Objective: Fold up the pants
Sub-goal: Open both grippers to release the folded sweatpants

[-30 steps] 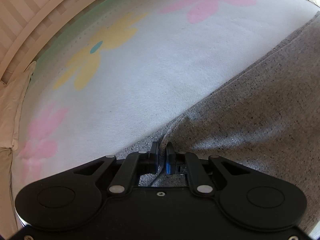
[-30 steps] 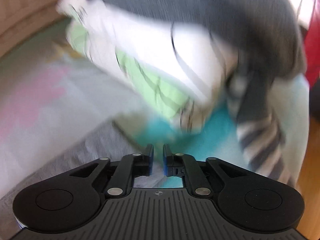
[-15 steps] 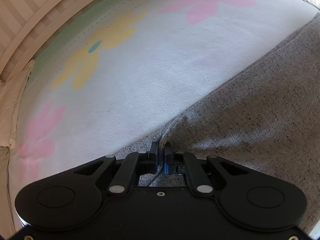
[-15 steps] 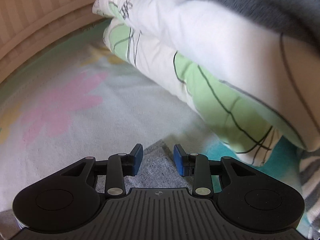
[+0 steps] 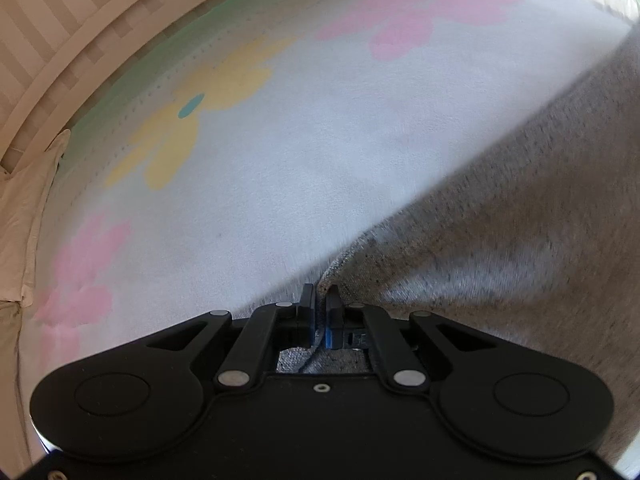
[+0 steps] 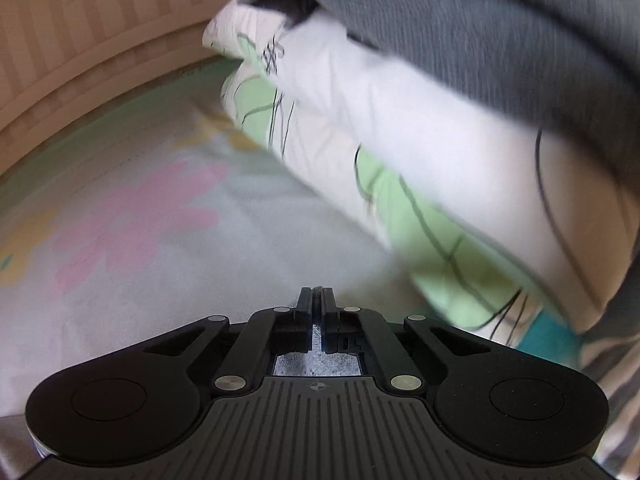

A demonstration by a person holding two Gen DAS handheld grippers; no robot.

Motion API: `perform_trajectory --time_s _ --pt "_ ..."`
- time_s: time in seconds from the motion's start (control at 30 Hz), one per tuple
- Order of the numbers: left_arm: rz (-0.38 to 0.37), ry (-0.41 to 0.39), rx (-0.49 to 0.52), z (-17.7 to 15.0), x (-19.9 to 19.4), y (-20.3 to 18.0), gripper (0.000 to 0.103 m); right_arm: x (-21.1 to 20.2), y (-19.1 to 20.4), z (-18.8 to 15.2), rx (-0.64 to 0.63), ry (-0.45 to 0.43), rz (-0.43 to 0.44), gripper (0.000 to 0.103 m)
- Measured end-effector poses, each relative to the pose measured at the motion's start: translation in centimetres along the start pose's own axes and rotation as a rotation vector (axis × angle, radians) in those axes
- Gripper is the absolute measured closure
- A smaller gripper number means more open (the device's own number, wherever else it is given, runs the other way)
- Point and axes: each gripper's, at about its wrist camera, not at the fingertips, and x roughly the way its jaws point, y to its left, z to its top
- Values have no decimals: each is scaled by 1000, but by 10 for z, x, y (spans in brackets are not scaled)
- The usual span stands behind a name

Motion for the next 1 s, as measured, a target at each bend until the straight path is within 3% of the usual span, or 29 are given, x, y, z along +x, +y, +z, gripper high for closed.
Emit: perform_trajectory --time_s 0.1,0.17,0.23,0.27,0.33,0.4,0.43,0.57,0.67,0.87,1.0 --pt "-22 -34 -70 11 -6 11 96 10 9 -1 -49 -7 -77 99" --pt "-28 -10 -95 15 0 11 94 26 11 -4 -42 44 -100 98" --pt "-31 48 -65 11 14 3 89 42 9 -12 -30 126 -117 97" --pt "-19 47 -37 6 17 -3 89 42 9 -13 -29 125 -124 94" --pt "24 10 32 3 10 -12 83 28 11 -8 -36 60 -132 80" --pt "-9 -9 10 10 -4 -6 79 8 11 -3 1 -18 -117 73" --pt "-35 -30 -32 15 -15 1 78 -4 12 0 21 -51 -98 73" --pt "-66 -141 -151 27 -64 33 49 -43 32 0 26 -107 15 72" --pt "-62 -190 -215 17 -100 61 45 -67 52 4 17 -113 123 69" --pt "57 -112 -306 -34 -119 114 44 -99 122 -8 -67 -70 346 65" --pt "115 -11 -447 -80 -118 159 44 -107 183 -25 -170 -23 463 65"
